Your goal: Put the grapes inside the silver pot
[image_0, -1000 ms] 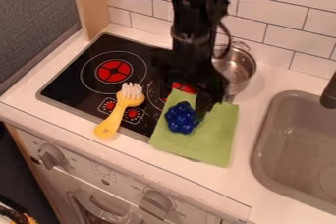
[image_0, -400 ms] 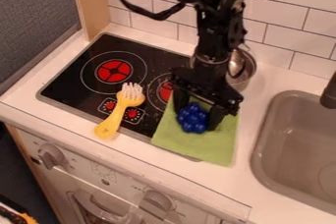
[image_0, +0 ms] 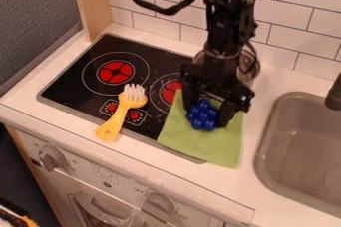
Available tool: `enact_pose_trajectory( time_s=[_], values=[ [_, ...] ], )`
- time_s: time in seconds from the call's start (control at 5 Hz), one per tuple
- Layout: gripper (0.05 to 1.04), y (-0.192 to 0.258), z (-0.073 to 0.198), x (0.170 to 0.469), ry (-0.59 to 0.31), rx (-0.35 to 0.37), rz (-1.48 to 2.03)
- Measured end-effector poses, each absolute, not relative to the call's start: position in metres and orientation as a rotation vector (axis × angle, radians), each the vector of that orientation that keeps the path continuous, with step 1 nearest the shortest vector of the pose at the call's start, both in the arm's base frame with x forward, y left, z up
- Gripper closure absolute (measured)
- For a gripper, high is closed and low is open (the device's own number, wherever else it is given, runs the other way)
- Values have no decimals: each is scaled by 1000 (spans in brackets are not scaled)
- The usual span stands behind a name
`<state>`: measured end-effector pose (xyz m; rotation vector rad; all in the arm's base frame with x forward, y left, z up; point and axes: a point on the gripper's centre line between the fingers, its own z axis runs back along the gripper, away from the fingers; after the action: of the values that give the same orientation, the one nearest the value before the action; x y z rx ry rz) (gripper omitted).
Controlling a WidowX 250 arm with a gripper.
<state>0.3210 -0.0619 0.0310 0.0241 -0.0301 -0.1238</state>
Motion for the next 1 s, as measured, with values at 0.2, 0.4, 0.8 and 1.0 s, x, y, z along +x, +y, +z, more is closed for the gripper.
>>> enact_pose_trajectory(
  time_s=[0.2,0.4,0.8,1.0],
  values=[
    [261,-63,68,343,-106,-21,-134],
    [261,-38,96,377,-142,-30,-86],
    [261,-25,67,409,-47,-9,-57],
    [195,-25,58,409,-33,-21,-68]
  ],
)
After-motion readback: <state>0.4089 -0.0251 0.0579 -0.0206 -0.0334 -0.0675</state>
